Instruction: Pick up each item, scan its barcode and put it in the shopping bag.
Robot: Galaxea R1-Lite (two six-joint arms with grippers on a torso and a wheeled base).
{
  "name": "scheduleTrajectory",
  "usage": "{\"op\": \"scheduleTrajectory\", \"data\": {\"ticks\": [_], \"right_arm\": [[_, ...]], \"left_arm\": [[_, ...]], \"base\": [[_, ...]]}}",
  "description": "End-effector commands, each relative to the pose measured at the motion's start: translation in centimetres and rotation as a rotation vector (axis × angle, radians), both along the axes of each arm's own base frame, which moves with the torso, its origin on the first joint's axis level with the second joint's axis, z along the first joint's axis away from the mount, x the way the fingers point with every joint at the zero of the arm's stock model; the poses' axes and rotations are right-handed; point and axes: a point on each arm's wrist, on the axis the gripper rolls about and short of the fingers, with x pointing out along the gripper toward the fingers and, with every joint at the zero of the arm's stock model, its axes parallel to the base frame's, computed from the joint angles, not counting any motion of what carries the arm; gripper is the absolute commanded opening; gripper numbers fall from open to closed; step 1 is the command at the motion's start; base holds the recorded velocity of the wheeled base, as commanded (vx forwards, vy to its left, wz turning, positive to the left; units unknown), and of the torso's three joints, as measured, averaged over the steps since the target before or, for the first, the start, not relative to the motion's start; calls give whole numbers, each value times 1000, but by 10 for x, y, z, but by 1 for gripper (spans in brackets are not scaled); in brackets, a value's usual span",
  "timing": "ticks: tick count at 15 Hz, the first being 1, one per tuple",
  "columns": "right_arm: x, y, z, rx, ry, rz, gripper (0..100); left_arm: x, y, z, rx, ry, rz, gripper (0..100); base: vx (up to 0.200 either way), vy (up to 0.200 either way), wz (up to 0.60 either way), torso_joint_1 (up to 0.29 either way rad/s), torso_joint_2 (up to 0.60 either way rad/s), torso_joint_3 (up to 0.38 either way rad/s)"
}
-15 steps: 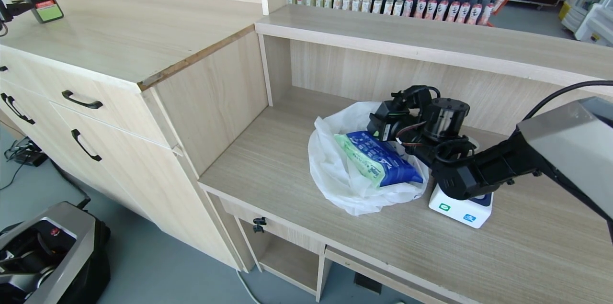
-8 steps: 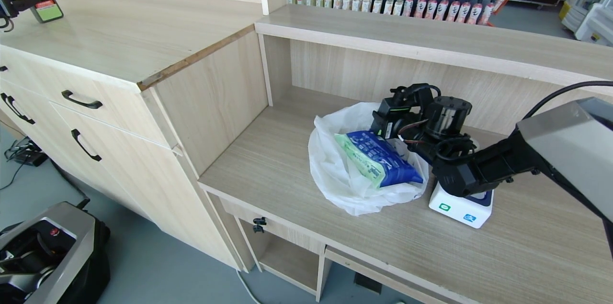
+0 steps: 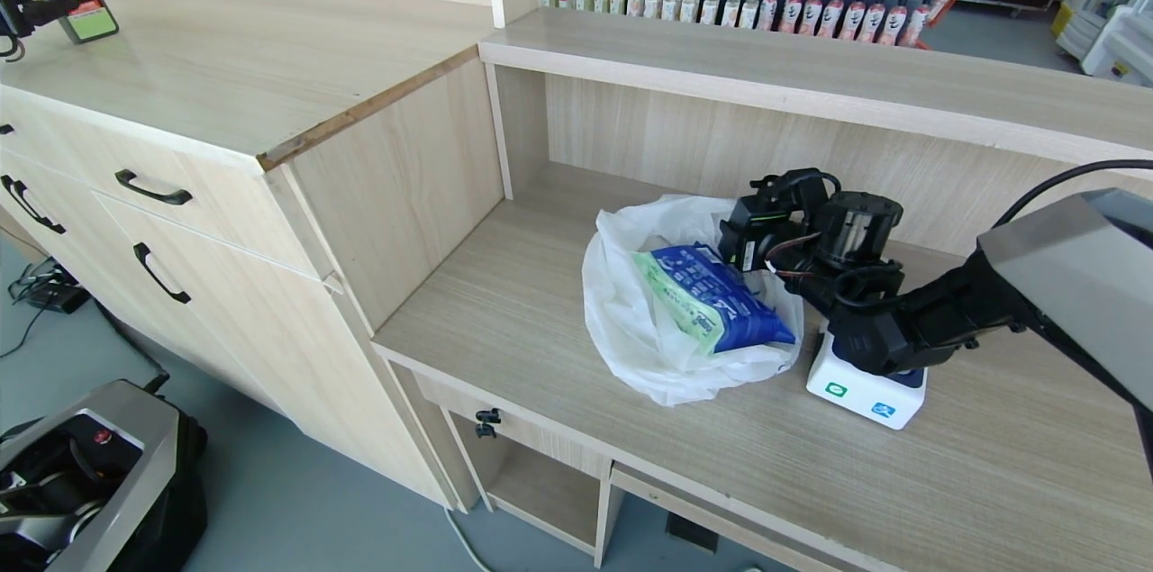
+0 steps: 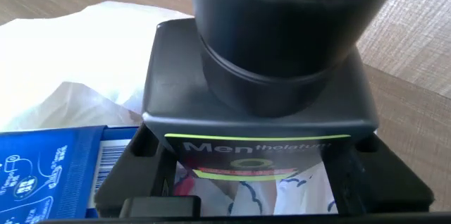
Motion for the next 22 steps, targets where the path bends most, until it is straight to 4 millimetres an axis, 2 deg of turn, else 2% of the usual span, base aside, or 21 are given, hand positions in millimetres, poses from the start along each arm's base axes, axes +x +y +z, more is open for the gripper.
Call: {"op": "scheduleTrajectory", "data": {"ticks": [1,4,22], "right_arm": [[-1,2,0,-2,2,5,0],[-6,2,-7,-53,27,1,0],[-7,3,-7,-64,69,-13,0]], "left_arm": [[0,0,0,0,0,0,100],[0,0,0,0,0,0,100],[0,0,0,0,0,0,100]], "base": [[0,0,0,0,0,0],[0,0,0,0,0,0],[0,0,0,0,0,0]]}}
